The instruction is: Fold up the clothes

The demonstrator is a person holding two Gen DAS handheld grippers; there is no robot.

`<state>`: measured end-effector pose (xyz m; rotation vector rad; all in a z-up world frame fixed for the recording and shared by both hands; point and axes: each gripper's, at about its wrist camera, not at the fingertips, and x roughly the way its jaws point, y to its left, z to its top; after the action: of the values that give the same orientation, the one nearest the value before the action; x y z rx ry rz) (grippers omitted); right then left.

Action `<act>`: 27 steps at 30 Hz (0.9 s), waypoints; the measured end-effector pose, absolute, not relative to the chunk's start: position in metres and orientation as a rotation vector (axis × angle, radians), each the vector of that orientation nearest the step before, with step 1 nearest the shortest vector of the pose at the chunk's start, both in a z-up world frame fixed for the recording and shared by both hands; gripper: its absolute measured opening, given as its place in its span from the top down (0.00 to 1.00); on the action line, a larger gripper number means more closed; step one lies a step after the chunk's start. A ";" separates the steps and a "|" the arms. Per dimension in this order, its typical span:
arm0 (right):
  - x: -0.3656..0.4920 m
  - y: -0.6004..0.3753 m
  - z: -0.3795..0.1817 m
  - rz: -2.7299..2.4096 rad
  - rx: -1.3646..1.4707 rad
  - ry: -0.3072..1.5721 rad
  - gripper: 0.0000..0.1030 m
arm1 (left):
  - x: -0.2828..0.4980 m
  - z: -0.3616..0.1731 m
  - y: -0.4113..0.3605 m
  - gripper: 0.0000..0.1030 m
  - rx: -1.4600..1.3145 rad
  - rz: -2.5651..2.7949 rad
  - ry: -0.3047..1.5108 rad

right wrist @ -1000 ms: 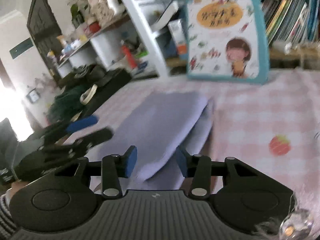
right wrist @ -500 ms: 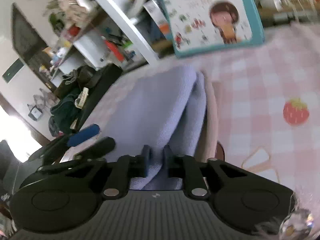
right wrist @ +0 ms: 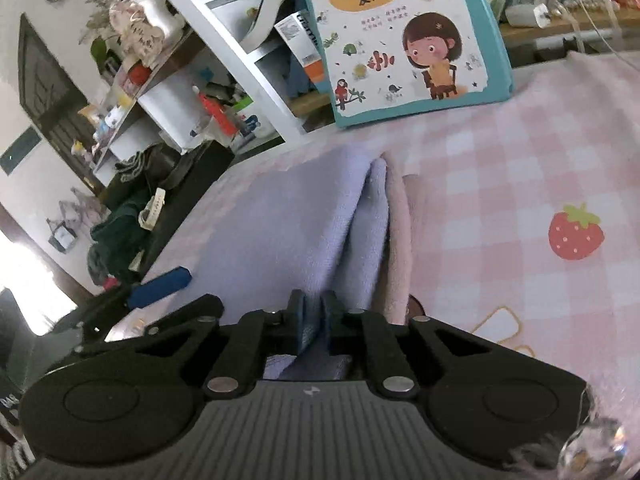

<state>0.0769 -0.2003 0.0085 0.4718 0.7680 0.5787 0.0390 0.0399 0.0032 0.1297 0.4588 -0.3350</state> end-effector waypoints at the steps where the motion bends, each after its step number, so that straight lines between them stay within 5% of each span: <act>1: 0.077 -0.200 0.010 0.591 0.477 0.766 0.78 | 0.039 0.003 0.040 0.36 0.127 -0.335 0.459; 5: 0.073 -0.189 0.009 0.602 0.412 0.788 0.76 | 0.039 0.003 0.039 0.36 0.130 -0.334 0.462; 7: 0.071 -0.186 0.013 0.587 0.374 0.762 0.91 | 0.040 0.003 0.037 0.36 0.145 -0.330 0.466; 11: 0.055 -0.184 0.033 0.616 0.328 0.597 0.92 | 0.042 0.003 0.038 0.36 0.132 -0.338 0.467; 20: 0.076 -0.190 -0.002 0.563 0.375 0.742 0.92 | 0.044 0.000 0.034 0.34 0.145 -0.329 0.470; 26: 0.058 -0.194 0.019 0.534 0.349 0.691 0.85 | 0.026 0.011 0.036 0.33 0.150 -0.306 0.437; 27: 0.054 -0.199 0.024 0.533 0.363 0.674 0.73 | 0.022 0.014 0.038 0.29 0.152 -0.309 0.429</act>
<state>0.0543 -0.1987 0.0242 0.3630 0.6744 0.5334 0.0220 0.0378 0.0138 0.1521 0.4286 -0.3091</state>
